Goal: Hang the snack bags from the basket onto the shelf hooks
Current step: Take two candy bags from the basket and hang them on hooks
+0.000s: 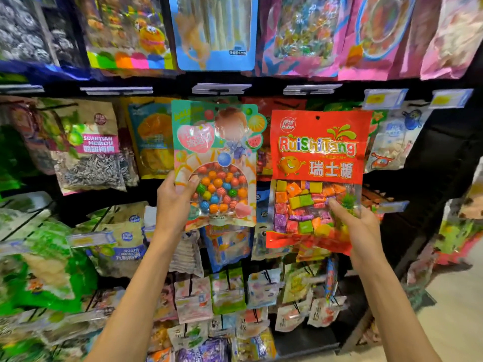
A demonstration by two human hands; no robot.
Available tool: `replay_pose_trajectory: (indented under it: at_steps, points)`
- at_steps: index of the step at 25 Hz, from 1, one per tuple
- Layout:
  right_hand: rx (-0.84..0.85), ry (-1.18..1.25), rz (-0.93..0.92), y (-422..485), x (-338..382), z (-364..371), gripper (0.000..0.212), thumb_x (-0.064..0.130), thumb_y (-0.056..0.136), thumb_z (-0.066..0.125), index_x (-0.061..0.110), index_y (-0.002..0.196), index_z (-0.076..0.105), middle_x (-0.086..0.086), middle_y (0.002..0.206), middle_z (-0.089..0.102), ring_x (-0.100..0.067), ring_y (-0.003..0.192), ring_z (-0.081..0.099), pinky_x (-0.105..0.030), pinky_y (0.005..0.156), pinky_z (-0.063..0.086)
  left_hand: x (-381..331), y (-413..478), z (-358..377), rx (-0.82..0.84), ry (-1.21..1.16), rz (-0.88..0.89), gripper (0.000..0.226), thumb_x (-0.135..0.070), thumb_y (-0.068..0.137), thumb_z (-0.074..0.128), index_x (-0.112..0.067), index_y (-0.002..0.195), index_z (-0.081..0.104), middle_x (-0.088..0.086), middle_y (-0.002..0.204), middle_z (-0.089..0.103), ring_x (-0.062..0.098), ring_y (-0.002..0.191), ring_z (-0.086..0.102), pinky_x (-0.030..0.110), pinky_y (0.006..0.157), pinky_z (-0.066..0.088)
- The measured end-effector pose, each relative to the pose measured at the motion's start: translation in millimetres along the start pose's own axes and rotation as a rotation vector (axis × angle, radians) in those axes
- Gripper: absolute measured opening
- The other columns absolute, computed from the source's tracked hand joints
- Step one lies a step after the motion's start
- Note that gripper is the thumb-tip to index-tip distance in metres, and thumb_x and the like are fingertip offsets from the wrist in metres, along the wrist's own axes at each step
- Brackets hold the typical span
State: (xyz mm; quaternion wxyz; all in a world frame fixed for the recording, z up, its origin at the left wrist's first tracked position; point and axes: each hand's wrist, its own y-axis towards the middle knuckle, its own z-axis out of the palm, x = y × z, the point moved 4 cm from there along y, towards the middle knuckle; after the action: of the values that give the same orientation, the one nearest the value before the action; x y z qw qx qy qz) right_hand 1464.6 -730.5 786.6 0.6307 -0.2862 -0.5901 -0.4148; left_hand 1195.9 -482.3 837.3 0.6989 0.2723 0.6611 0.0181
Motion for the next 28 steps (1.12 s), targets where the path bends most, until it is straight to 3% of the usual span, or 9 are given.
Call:
replay_pose_trajectory:
  at_steps: [4, 9, 11, 14, 18, 22, 23, 26, 28]
  points:
    - [0.005, 0.014, 0.033, 23.0, -9.3, 1.3, 0.106, 0.07, 0.054, 0.084, 0.021, 0.141, 0.049, -0.004, 0.143, 0.054, -0.027, 0.131, 0.051, -0.057, 0.105, 0.041, -0.4, 12.0, 9.0, -0.062, 0.045, -0.02, 0.046, -0.048, 0.088, 0.064, -0.024, 0.127, 0.06, -0.004, 0.117, 0.069, 0.014, 0.109, 0.065, 0.049, 0.095, 0.052]
    - [0.043, 0.019, 0.044, 39.0, -8.6, 3.6, 0.11, 0.071, 0.052, 0.084, 0.02, 0.141, 0.048, -0.004, 0.144, 0.053, -0.024, 0.132, 0.05, -0.054, 0.107, 0.042, 0.4, 15.9, 17.9, -0.102, 0.019, -0.024, 0.036, -0.032, 0.094, 0.062, -0.021, 0.128, 0.061, -0.005, 0.117, 0.069, 0.013, 0.109, 0.065, 0.047, 0.096, 0.053]
    - [0.07, 0.034, 0.036, 38.1, 1.8, 6.5, 0.098, 0.066, 0.057, 0.085, 0.018, 0.137, 0.054, -0.004, 0.139, 0.058, -0.023, 0.128, 0.055, -0.053, 0.106, 0.044, 2.7, 16.4, 20.3, -0.107, 0.019, -0.033, 0.036, -0.036, 0.093, 0.063, -0.023, 0.127, 0.062, -0.006, 0.117, 0.069, 0.013, 0.109, 0.065, 0.048, 0.096, 0.052]
    - [0.12, 0.045, 0.021, 37.7, 13.6, 12.0, 0.047, 0.043, 0.076, 0.08, 0.019, 0.114, 0.068, 0.002, 0.112, 0.072, -0.015, 0.11, 0.065, -0.045, 0.103, 0.047, 5.6, 17.2, 22.6, -0.112, 0.031, -0.05, 0.044, -0.048, 0.087, 0.064, -0.028, 0.125, 0.062, -0.007, 0.118, 0.069, 0.014, 0.112, 0.064, 0.05, 0.098, 0.051]
    - [0.124, 0.036, 0.003, 44.9, 11.5, 14.1, 0.067, 0.06, 0.062, 0.084, 0.023, 0.116, 0.068, 0.0, 0.12, 0.07, -0.021, 0.12, 0.059, -0.051, 0.107, 0.042, 7.2, 18.4, 24.7, -0.112, 0.012, -0.052, 0.04, -0.043, 0.091, 0.064, -0.026, 0.127, 0.062, -0.006, 0.117, 0.07, 0.013, 0.111, 0.064, 0.048, 0.098, 0.051]
    - [0.166, 0.049, 0.024, 50.5, 20.0, 20.5, 0.049, 0.048, 0.073, 0.081, 0.023, 0.113, 0.067, 0.002, 0.117, 0.07, -0.016, 0.118, 0.061, -0.042, 0.102, 0.046, 12.0, 21.9, 26.9, -0.104, -0.007, -0.063, 0.036, -0.039, 0.092, 0.064, -0.025, 0.126, 0.062, -0.003, 0.116, 0.07, 0.015, 0.109, 0.066, 0.048, 0.096, 0.052]
    - [0.177, 0.059, 0.018, 52.7, 22.7, 22.1, 0.051, 0.048, 0.073, 0.081, 0.021, 0.114, 0.067, 0.002, 0.118, 0.069, -0.017, 0.118, 0.06, -0.039, 0.1, 0.047, 13.2, 23.3, 28.0, -0.101, -0.015, -0.065, 0.033, -0.036, 0.094, 0.063, -0.025, 0.125, 0.063, -0.003, 0.114, 0.071, 0.014, 0.107, 0.067, 0.047, 0.096, 0.053]
    - [0.149, 0.027, 0.021, 60.8, 26.6, 24.9, 0.096, 0.067, 0.055, 0.082, 0.009, 0.126, 0.056, -0.003, 0.131, 0.059, -0.02, 0.128, 0.051, -0.042, 0.105, 0.041, 13.5, 28.3, 32.2, -0.109, -0.017, -0.059, 0.028, -0.033, 0.095, 0.062, -0.026, 0.122, 0.064, -0.006, 0.112, 0.072, 0.012, 0.106, 0.067, 0.045, 0.096, 0.052]
    - [0.148, 0.019, 0.027, 64.5, 30.4, 26.5, 0.107, 0.07, 0.052, 0.082, 0.008, 0.134, 0.05, -0.006, 0.14, 0.052, -0.022, 0.132, 0.046, -0.043, 0.104, 0.037, 15.5, 33.5, 33.0, -0.12, -0.011, -0.059, 0.026, -0.033, 0.095, 0.062, -0.027, 0.12, 0.065, -0.005, 0.11, 0.072, 0.014, 0.106, 0.067, 0.048, 0.096, 0.052]
